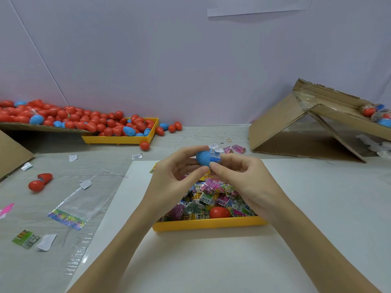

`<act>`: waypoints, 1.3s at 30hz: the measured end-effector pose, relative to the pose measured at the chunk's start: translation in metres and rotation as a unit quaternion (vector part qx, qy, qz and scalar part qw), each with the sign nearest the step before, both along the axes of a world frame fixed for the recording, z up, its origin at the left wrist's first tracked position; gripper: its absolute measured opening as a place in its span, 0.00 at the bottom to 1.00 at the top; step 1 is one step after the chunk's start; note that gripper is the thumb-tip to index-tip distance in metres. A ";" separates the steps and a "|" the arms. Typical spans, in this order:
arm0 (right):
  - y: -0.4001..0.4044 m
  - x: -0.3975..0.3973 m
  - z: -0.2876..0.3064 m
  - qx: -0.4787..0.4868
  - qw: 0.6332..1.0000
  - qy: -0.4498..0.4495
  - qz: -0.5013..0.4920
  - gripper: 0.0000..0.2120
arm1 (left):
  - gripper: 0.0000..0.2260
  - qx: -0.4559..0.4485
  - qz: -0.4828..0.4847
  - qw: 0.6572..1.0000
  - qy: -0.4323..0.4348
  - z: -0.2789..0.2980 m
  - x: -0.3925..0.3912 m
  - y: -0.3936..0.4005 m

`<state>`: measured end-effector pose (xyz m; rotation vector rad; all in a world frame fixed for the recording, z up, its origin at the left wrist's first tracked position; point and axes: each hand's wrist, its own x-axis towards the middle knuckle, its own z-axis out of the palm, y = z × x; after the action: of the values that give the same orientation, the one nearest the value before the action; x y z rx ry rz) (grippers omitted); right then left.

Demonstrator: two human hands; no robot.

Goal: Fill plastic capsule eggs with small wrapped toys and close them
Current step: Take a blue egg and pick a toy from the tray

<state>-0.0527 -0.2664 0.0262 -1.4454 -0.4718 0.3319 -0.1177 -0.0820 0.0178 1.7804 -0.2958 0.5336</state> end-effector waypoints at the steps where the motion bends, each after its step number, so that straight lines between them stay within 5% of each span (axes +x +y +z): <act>1: 0.000 0.000 0.001 0.019 0.999 0.029 0.010 0.15 | 0.22 0.009 0.000 1.000 -0.008 0.000 -0.001 0.000; 7: 0.002 -0.002 0.005 0.093 0.959 0.244 0.107 0.19 | 0.24 0.096 0.067 0.990 -0.085 0.001 -0.002 0.001; 14: 0.002 -0.002 0.010 0.139 0.896 0.393 0.151 0.20 | 0.21 0.193 0.117 0.964 -0.142 0.001 0.001 0.000; 21: 0.003 0.000 0.006 0.134 0.898 0.402 0.123 0.14 | 0.23 0.268 0.111 0.941 -0.175 -0.001 0.002 0.003; 35: 0.008 -0.003 0.000 0.087 0.922 0.372 0.057 0.32 | 0.20 0.350 0.100 0.912 -0.187 -0.009 0.002 0.011; 39: 0.007 -0.002 0.001 0.093 0.938 0.332 0.046 0.28 | 0.19 0.290 0.116 0.935 -0.168 -0.006 0.000 0.005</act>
<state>-0.0545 -0.2589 0.0274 -1.0449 -0.0152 0.7964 -0.1174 -0.0772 0.0120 2.3104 -0.5237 1.0029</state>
